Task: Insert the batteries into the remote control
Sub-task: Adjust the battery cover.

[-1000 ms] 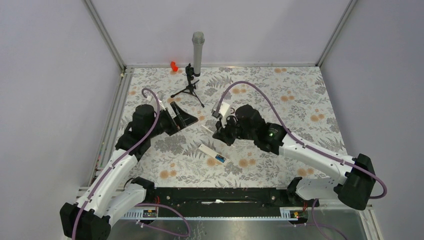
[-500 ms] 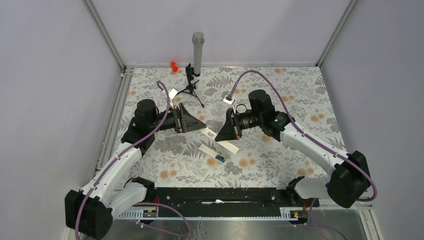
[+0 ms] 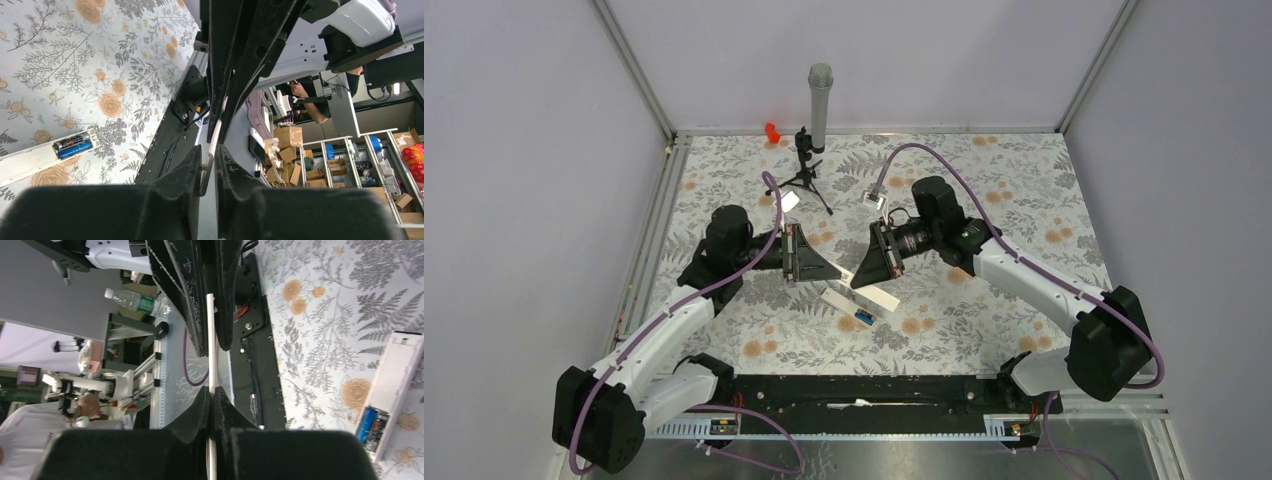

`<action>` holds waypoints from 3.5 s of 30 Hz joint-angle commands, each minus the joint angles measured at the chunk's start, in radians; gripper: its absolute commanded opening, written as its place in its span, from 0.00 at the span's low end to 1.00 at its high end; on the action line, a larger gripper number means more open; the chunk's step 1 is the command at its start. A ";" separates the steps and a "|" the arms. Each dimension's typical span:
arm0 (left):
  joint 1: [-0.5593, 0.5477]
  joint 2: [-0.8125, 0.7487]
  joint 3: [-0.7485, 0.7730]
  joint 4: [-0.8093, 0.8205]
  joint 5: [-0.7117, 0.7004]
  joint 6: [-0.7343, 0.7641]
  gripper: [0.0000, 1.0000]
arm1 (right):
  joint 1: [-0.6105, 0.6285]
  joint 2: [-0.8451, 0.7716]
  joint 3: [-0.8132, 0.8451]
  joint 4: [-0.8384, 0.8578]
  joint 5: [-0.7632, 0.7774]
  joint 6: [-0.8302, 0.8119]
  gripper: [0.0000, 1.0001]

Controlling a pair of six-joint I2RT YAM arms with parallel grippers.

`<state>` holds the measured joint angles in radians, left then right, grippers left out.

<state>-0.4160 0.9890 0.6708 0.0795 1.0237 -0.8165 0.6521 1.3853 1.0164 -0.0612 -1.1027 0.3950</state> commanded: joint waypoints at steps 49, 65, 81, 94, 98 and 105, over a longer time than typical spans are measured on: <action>0.086 -0.096 -0.035 0.309 -0.287 -0.388 0.00 | -0.067 -0.300 -0.417 0.975 0.448 0.879 0.26; 0.086 -0.096 -0.035 0.355 -0.280 -0.421 0.00 | -0.066 -0.289 -0.385 0.845 0.436 0.830 0.38; 0.086 -0.096 -0.048 0.354 -0.247 -0.441 0.00 | -0.066 -0.304 -0.387 0.926 0.498 0.812 0.45; 0.086 -0.116 -0.043 0.228 -0.298 -0.344 0.44 | -0.067 -0.309 -0.371 0.800 0.542 0.758 0.00; 0.085 -0.199 -0.009 -0.144 -0.507 -0.097 0.82 | -0.066 -0.350 -0.349 0.520 0.671 0.617 0.00; -0.058 -0.231 -0.068 -0.436 -0.845 -0.059 0.88 | -0.066 -0.389 -0.307 0.142 0.965 0.417 0.00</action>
<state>-0.3779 0.7521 0.6273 -0.1505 0.4179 -0.9253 0.5827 1.0279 0.6533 0.3153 -0.3508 0.9630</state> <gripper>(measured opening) 0.884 0.067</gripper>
